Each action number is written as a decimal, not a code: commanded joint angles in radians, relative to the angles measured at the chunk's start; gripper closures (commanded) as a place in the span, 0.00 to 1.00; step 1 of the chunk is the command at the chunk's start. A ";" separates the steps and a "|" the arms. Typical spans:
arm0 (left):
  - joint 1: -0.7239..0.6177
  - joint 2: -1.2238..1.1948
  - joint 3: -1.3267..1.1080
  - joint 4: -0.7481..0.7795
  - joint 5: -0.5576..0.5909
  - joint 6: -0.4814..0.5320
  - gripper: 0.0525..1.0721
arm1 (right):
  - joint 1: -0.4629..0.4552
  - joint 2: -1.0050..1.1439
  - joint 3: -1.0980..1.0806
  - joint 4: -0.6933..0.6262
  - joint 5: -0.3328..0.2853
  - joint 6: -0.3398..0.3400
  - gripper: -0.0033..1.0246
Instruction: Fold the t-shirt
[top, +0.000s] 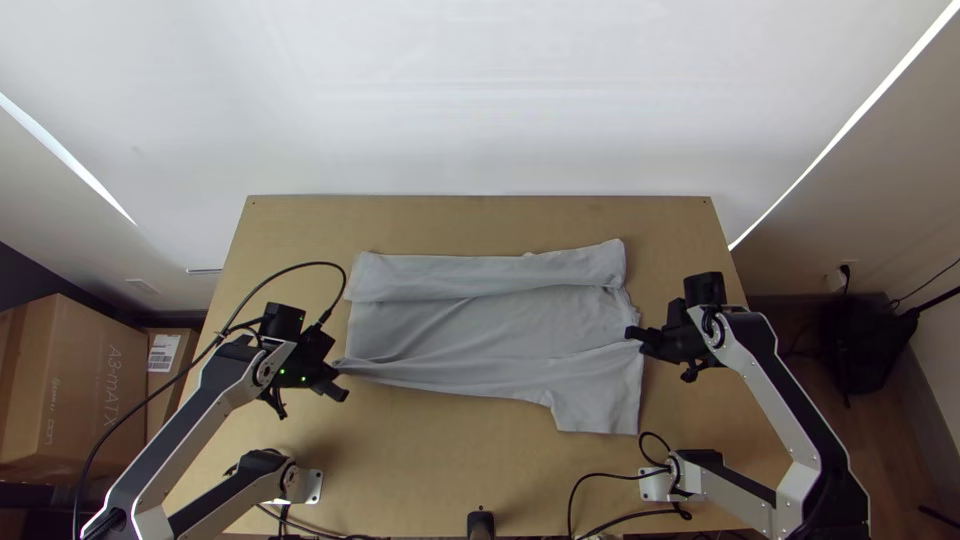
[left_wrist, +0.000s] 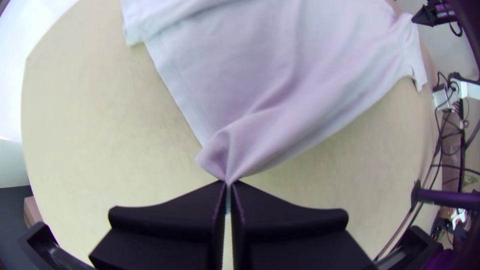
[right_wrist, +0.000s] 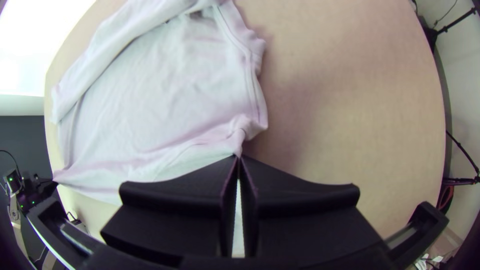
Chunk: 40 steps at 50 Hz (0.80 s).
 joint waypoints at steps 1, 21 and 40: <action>0.004 0.017 0.052 0.037 -0.010 -0.045 0.97 | 0.012 -0.011 0.056 -0.012 0.010 0.024 0.98; 0.090 0.155 0.139 0.194 -0.010 -0.085 0.97 | -0.021 0.143 0.194 0.046 0.036 0.020 0.98; 0.129 0.338 0.334 0.298 -0.016 -0.100 0.97 | 0.001 0.328 0.412 0.075 0.074 0.007 0.98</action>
